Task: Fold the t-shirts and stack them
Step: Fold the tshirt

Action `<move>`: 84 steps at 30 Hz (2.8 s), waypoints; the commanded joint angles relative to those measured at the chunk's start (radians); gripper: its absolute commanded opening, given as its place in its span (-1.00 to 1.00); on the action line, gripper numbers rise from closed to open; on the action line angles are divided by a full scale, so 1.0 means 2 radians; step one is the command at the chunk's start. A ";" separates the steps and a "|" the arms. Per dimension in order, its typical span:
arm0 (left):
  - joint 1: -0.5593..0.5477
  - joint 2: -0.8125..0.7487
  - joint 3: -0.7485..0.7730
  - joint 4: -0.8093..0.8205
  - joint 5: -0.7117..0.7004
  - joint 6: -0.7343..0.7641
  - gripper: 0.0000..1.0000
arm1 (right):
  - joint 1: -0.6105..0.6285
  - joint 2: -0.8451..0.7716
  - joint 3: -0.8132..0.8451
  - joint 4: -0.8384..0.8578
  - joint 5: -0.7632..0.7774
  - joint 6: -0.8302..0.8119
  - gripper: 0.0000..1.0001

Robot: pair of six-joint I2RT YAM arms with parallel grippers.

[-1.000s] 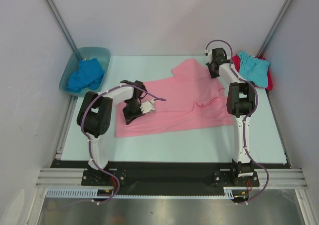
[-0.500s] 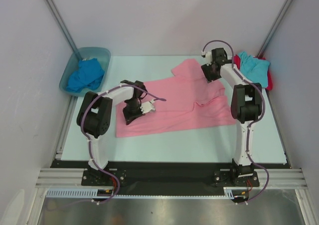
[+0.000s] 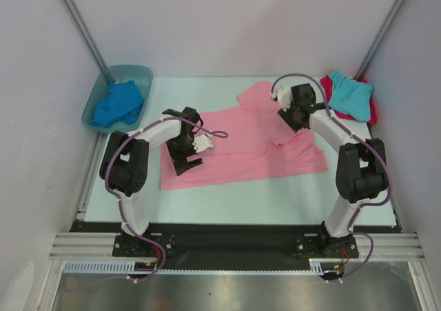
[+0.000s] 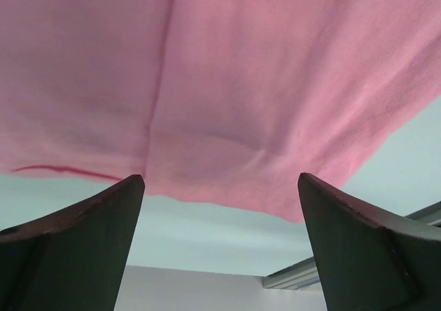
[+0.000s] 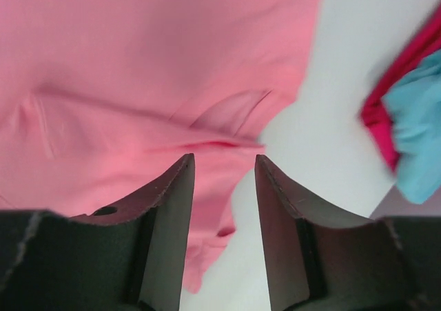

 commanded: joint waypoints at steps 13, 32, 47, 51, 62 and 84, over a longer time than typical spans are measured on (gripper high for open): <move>0.011 -0.077 -0.025 0.069 -0.043 -0.013 0.99 | 0.062 -0.048 -0.096 0.016 0.057 -0.049 -0.10; 0.016 -0.089 -0.042 0.084 -0.043 -0.019 1.00 | 0.130 -0.019 -0.105 0.027 0.074 -0.072 -0.10; 0.017 -0.080 -0.029 0.083 -0.049 -0.014 0.99 | 0.136 0.015 -0.108 0.037 0.075 -0.065 -0.03; 0.017 -0.081 -0.028 0.084 -0.050 -0.012 1.00 | 0.136 0.021 -0.106 0.042 0.077 -0.064 -0.08; 0.017 -0.080 -0.032 0.084 -0.045 -0.015 1.00 | 0.140 0.034 -0.101 0.059 0.094 -0.051 -0.50; 0.017 -0.069 -0.027 0.089 -0.039 -0.014 1.00 | 0.162 0.067 -0.081 0.095 0.113 -0.060 -1.00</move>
